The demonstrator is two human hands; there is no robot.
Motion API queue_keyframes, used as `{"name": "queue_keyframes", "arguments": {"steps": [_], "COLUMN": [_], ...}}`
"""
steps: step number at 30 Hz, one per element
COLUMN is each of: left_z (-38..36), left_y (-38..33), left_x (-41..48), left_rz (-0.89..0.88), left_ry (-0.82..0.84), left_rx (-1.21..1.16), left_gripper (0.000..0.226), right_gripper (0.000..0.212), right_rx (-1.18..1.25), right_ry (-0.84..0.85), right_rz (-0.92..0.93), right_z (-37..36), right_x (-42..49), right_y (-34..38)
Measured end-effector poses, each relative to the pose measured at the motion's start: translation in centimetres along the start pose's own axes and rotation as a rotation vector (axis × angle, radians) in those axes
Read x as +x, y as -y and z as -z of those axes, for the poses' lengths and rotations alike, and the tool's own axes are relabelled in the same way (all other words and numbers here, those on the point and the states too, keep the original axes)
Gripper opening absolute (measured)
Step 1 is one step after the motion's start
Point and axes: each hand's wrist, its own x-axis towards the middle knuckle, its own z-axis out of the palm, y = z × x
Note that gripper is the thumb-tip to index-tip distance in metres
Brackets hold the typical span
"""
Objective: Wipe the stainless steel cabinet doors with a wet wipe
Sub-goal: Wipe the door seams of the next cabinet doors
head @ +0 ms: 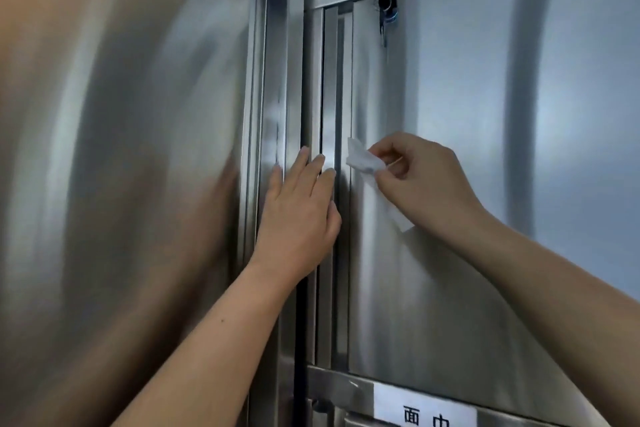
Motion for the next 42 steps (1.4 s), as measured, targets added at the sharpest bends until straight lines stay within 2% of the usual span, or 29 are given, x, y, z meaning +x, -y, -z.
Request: {"name": "queue_keyframes", "arguments": {"steps": [4, 7, 9, 11, 14, 17, 21, 27, 33, 39, 42], "left_z": [-0.7, -1.2, -1.4, -1.6, -1.8, -2.0, -2.2, -2.6, -3.0, -3.0, -3.0], "left_y": [0.9, 1.1, 1.3, 1.5, 1.6, 1.7, 1.9, 1.9, 2.0, 2.0, 2.0], "left_x": [2.3, 3.1, 3.2, 3.2, 3.1, 3.1, 3.0, 2.6, 2.4, 2.3, 2.4], "left_rz": [0.018, 0.048, 0.048, 0.034, 0.022, 0.027, 0.030, 0.028, 0.023, 0.030, 0.028], "left_ry": [-0.070, -0.123, -0.129, -0.106, -0.092, -0.121, -0.148, -0.191, -0.226, -0.249, -0.255], "left_rx": [-0.026, -0.041, -0.021, 0.009, 0.043, 0.046, 0.043, 0.028, 0.025, 0.027, 0.033], "left_gripper": [0.039, 0.043, 0.045, 0.053, 0.056, 0.055, 0.054, 0.053, 0.053, 0.053, 0.054], "right_gripper": [0.020, 0.018, 0.012, 0.016, 0.020, 0.011, 0.009, 0.031, 0.060, 0.065, 0.066], "right_rx": [-0.353, -0.641, -0.669, -0.726, -0.805, -0.797, -0.769, -0.813, -0.921, -0.974, -0.954], "right_ry": [-0.094, -0.202, -0.257, -0.297, -0.262, -0.216, -0.100, -0.026, 0.153, 0.266, 0.259], "right_rz": [0.185, 0.414, 0.543, 0.624, 0.674, 0.714, 0.688, 0.599, 0.402, 0.353, 0.337], "right_z": [-0.7, -1.6, -1.9, -2.4, -3.0, -3.4, -3.0, -3.1, -3.2, -3.5, -3.2], "right_x": [3.0, 5.0, 6.1, 7.2, 8.3, 8.3, 7.1, 5.3, 4.5, 6.5, 8.0], "right_y": [-0.1, -0.2, 0.1, -0.1, -0.6, -1.2, -2.6, -3.5, -4.2, -3.9, -3.4]}}
